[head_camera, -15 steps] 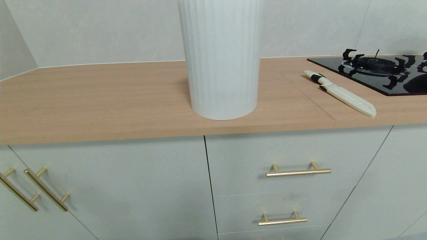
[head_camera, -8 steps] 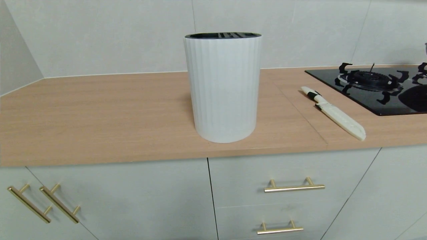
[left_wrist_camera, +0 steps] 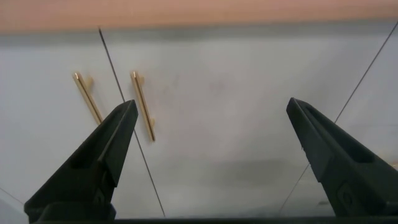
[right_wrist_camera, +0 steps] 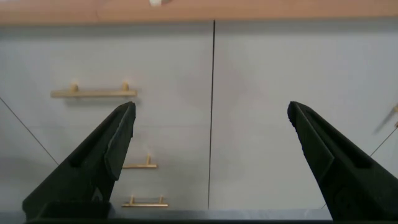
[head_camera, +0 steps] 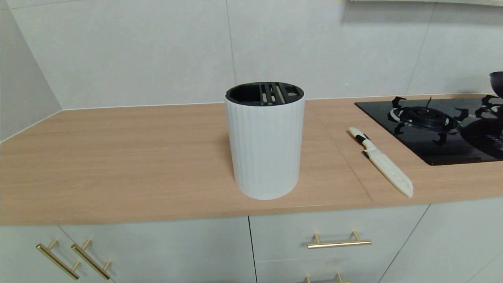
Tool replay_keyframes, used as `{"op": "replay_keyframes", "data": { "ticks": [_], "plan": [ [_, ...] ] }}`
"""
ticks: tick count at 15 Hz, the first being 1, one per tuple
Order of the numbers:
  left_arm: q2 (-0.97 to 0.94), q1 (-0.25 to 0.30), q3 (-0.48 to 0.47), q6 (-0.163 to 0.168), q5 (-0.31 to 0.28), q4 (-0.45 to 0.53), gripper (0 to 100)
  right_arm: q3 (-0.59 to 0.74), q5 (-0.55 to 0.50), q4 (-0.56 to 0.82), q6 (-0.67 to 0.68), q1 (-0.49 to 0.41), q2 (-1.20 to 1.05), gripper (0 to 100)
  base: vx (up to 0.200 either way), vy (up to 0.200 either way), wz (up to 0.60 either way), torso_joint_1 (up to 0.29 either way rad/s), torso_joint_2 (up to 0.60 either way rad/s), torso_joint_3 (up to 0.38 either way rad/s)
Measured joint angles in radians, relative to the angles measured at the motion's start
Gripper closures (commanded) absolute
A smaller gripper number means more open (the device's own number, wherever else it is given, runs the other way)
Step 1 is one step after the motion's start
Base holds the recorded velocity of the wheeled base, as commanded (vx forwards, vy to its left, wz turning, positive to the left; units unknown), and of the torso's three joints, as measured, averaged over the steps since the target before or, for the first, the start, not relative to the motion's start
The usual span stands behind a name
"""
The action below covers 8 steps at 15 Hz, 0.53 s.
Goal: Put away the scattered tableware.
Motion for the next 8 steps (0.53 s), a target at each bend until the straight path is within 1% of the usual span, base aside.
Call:
{"op": "replay_keyframes", "data": {
  "ticks": [8],
  "plan": [
    [0.000,0.000,0.000,0.000,0.000,0.000,0,0.000,0.000,0.000,0.000,0.000,0.000,0,0.000,0.000,0.00,0.220,-0.50,-0.288]
  ]
}}
